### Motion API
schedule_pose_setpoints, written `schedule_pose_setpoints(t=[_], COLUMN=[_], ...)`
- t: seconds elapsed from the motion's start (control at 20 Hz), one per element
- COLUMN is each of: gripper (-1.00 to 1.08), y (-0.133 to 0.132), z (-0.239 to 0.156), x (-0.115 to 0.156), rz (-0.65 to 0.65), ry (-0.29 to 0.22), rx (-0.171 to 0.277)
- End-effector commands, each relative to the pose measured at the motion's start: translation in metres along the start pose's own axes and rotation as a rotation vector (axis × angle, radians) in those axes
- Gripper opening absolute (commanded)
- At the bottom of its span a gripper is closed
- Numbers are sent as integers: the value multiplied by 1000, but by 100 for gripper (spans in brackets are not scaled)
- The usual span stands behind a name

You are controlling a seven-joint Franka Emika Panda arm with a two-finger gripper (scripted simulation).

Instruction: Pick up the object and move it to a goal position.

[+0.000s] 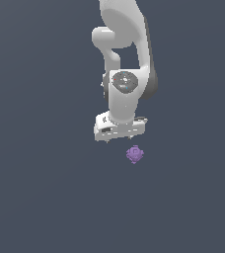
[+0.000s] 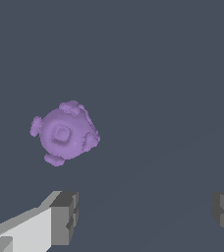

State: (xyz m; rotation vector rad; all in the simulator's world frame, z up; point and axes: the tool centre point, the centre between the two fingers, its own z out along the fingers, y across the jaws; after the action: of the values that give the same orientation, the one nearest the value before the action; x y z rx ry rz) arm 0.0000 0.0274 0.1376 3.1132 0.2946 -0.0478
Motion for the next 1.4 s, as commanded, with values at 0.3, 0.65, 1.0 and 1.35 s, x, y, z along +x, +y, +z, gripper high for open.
schedule_pose_setpoints(t=[0.3,0.65,1.0,1.35], gripper=[100,100,100,100], y=[-39,-66,-77,-77], z=[24,40,46,56], x=[21,32,36,36], rz=[-255,-418,-482,-478], ry=[15,28,34,33], rx=[-2,1,3,3])
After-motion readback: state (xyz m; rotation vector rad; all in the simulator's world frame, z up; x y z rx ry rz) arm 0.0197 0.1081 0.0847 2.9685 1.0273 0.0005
